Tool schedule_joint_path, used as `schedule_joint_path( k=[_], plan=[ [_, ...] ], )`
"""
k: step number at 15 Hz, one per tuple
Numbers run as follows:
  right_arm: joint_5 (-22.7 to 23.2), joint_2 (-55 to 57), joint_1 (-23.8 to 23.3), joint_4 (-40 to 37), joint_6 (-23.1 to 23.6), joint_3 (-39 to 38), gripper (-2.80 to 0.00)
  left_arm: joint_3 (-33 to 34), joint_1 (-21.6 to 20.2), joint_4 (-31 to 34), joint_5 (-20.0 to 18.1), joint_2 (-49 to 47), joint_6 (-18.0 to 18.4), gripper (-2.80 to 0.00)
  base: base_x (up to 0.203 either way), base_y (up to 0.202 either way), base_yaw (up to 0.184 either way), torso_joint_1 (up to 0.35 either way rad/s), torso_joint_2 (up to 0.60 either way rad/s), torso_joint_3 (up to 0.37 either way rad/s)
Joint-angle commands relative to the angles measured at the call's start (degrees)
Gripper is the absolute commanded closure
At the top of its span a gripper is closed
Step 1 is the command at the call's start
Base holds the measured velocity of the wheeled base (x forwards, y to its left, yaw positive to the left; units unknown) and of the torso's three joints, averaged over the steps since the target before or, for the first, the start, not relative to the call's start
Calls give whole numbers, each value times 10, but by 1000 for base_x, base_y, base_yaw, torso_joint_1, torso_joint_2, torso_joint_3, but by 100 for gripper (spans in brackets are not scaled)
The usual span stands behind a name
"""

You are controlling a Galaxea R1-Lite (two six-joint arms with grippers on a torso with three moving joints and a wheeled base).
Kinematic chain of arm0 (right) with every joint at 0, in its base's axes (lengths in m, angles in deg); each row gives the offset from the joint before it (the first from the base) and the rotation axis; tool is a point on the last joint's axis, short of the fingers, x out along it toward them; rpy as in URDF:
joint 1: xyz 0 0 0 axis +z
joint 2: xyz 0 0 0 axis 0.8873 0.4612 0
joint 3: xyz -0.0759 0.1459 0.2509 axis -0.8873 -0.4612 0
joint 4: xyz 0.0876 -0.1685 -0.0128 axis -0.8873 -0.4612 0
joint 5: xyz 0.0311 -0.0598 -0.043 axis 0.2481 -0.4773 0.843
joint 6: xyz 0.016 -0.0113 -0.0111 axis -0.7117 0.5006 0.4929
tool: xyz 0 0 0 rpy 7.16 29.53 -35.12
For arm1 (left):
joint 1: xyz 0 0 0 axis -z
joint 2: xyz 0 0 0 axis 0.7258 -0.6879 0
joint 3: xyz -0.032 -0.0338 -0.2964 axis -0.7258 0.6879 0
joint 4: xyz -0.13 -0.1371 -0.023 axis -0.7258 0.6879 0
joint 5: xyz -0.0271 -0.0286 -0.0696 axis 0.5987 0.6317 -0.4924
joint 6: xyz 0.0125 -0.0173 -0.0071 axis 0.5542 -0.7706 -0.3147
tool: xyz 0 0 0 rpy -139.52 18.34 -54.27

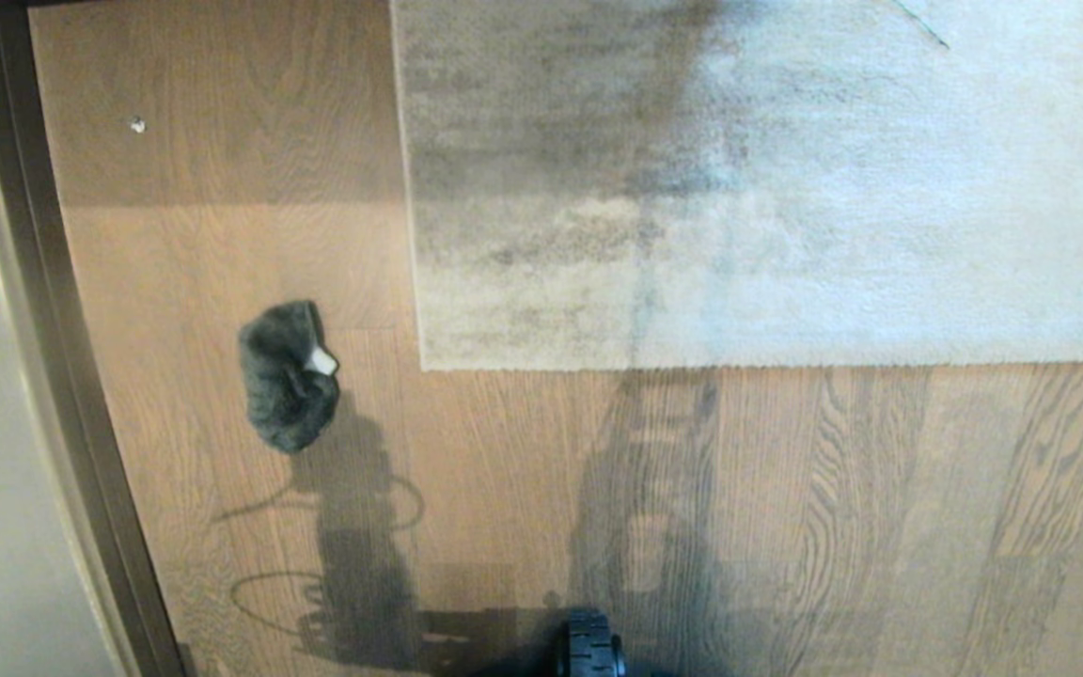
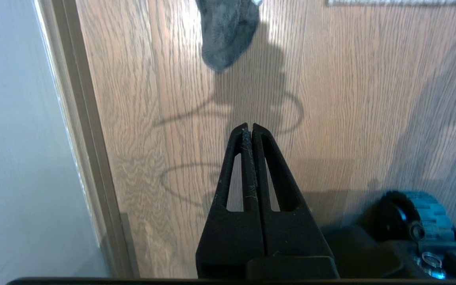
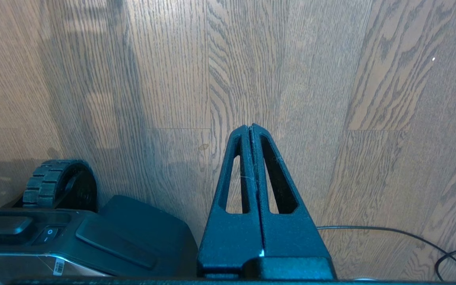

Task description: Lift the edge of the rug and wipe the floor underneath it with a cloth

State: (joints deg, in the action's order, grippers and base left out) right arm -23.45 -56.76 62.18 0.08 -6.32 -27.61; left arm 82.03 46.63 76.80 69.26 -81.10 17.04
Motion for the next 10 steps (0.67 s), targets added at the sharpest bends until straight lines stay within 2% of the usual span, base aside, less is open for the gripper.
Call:
schedule_joint_path(
  k=[1,4,10],
  plan=[
    [0,0,0,0,0,0,0,4,0,-6,0,0,-1,0,0,0,0,0,0,0],
    [0,0,0,0,0,0,0,4,0,-6,0,0,-1,0,0,0,0,2,1,16],
    [0,0,0,0,0,0,0,4,0,-6,0,0,-1,0,0,0,0,3,0,176]
  ],
)
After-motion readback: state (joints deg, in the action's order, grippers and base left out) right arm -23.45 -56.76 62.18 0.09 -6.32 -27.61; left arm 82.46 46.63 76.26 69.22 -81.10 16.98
